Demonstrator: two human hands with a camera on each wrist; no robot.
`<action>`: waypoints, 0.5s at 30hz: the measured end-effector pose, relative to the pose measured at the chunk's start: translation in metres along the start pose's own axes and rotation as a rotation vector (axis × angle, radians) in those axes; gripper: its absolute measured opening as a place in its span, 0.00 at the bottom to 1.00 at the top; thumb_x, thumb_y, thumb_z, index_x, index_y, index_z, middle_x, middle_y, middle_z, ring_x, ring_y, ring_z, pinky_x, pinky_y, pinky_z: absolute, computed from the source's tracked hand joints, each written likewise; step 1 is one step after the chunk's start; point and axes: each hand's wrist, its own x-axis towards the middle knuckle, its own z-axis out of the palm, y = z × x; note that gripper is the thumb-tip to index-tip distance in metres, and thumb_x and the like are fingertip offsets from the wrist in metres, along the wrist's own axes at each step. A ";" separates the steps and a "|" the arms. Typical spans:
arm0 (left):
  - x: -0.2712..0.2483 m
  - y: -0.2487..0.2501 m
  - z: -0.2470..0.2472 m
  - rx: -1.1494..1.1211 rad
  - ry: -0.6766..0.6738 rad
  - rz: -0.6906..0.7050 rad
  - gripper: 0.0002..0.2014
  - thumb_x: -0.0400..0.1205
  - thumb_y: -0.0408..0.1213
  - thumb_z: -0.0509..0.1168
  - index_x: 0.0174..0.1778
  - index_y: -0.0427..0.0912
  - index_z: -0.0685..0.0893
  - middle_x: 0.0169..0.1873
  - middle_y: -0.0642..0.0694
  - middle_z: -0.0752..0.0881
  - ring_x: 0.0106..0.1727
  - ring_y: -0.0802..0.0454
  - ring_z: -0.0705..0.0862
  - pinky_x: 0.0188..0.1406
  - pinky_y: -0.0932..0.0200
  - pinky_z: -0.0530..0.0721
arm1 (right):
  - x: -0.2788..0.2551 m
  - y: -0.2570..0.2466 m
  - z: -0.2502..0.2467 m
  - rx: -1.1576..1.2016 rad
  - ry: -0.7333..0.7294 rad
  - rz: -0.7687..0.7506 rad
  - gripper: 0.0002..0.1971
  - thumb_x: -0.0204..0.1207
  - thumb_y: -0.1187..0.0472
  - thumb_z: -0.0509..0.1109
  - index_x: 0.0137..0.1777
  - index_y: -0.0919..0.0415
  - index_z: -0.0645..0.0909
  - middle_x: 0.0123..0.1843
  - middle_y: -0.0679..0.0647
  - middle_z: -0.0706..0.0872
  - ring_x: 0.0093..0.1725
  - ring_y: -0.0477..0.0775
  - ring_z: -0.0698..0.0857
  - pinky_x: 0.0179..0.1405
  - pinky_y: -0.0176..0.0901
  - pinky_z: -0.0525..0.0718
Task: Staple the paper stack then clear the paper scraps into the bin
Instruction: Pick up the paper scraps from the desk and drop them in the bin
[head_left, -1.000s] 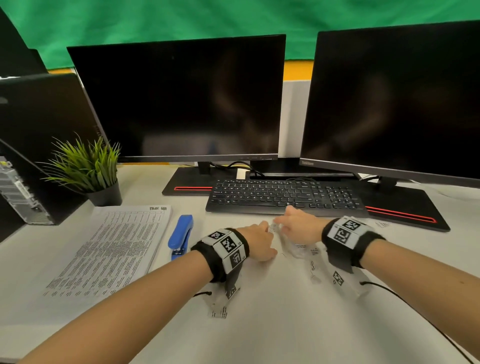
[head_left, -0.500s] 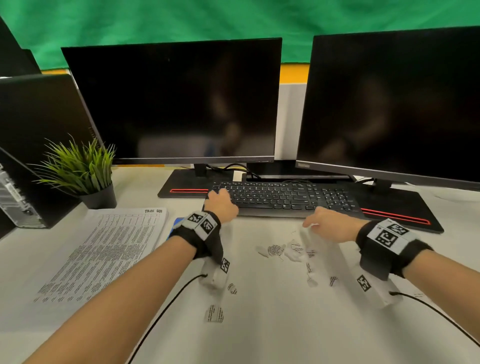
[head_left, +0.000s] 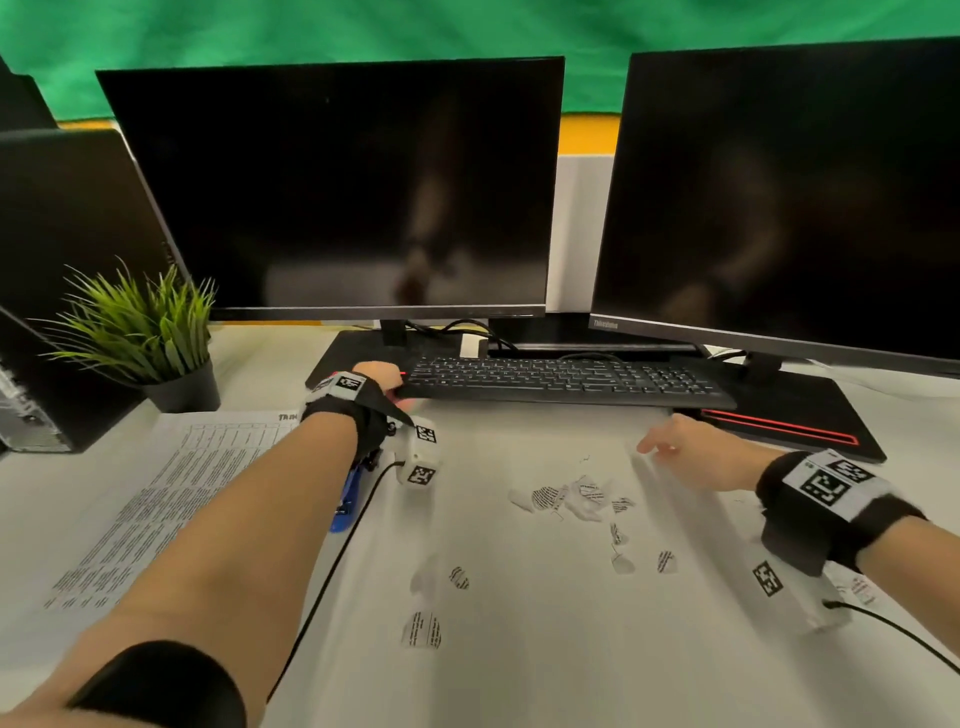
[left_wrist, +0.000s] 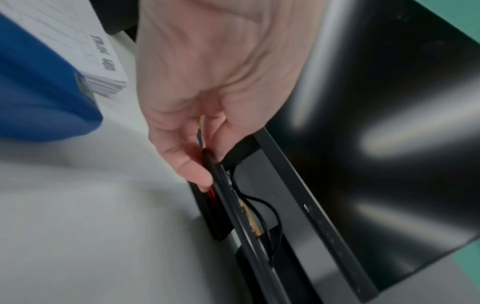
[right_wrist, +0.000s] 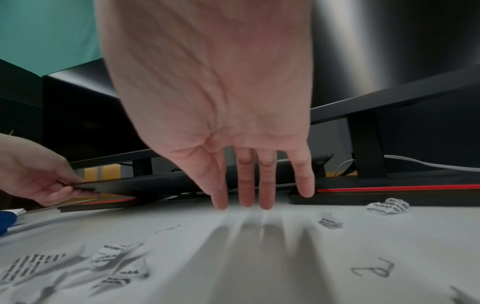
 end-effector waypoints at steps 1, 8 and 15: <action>0.002 -0.002 0.000 -0.025 0.030 0.018 0.22 0.85 0.46 0.60 0.67 0.33 0.80 0.65 0.36 0.83 0.68 0.39 0.81 0.68 0.55 0.75 | 0.000 -0.002 -0.001 -0.005 -0.008 -0.006 0.18 0.84 0.62 0.54 0.71 0.55 0.75 0.58 0.53 0.71 0.55 0.52 0.75 0.65 0.42 0.73; 0.014 -0.009 0.000 -0.017 0.023 0.081 0.19 0.86 0.41 0.57 0.65 0.31 0.81 0.63 0.35 0.84 0.68 0.39 0.80 0.70 0.54 0.74 | 0.009 -0.012 0.006 -0.005 -0.034 -0.009 0.21 0.84 0.65 0.52 0.75 0.55 0.71 0.66 0.55 0.73 0.68 0.59 0.76 0.69 0.45 0.71; 0.019 -0.007 0.006 -0.208 0.095 -0.006 0.19 0.86 0.40 0.58 0.64 0.31 0.82 0.60 0.37 0.86 0.56 0.44 0.86 0.58 0.58 0.80 | -0.007 -0.052 0.016 -0.037 -0.252 -0.158 0.30 0.85 0.45 0.48 0.84 0.56 0.52 0.86 0.54 0.50 0.85 0.54 0.48 0.83 0.51 0.47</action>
